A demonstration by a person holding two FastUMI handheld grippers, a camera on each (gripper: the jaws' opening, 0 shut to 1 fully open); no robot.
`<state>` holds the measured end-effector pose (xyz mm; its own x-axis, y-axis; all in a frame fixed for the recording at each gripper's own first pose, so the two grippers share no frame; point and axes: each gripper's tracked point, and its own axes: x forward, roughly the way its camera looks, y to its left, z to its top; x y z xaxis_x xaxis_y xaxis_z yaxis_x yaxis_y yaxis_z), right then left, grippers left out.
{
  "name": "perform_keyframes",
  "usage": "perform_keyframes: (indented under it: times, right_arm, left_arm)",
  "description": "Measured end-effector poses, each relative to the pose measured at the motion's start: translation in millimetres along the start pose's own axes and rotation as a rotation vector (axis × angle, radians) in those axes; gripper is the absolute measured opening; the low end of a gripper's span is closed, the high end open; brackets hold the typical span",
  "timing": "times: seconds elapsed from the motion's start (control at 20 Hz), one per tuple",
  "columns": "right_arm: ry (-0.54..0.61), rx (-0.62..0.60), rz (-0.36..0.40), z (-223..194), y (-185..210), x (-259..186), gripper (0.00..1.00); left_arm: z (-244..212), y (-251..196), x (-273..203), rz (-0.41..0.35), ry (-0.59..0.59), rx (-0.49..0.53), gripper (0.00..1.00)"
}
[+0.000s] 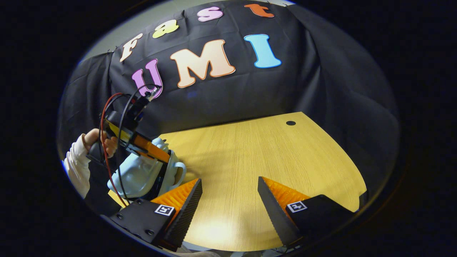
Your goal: First open the suitcase, pack the skin care products into it, and then close the suitcase.
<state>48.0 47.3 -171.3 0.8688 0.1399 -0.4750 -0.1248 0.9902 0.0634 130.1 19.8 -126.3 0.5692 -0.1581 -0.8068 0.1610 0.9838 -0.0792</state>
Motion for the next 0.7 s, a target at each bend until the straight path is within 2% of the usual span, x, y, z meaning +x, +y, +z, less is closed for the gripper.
perform_keyframes:
  times: [0.2,0.4,0.5,0.55,0.65,0.7]
  right_arm:
    - [-0.03,0.003,-0.01,12.2,-10.6,-4.6,0.98]
    - [-0.049,-0.001,-0.013,22.9,-21.2,-4.9,0.98]
    - [-0.056,0.001,-0.011,27.7,-24.6,-4.6,0.98]
    - [-0.057,0.003,-0.007,29.3,-25.0,-4.4,0.98]
    - [-0.059,-0.002,-0.001,31.7,-25.4,-4.3,0.98]
    - [-0.062,-0.009,0.001,33.6,-25.8,-4.5,0.98]
  left_arm:
    - [-7.1,0.4,7.9,0.04,0.032,0.038,0.07]
    - [-17.8,-0.7,5.3,0.043,0.057,-0.012,0.19]
    - [-29.1,-9.7,0.5,0.037,0.054,-0.017,0.22]
    - [-31.4,-10.7,-2.2,0.048,0.048,-0.009,0.25]
    - [-34.9,-17.2,-11.8,0.067,0.03,0.022,0.39]
    - [-37.8,-20.8,-18.1,0.075,0.019,0.038,0.49]
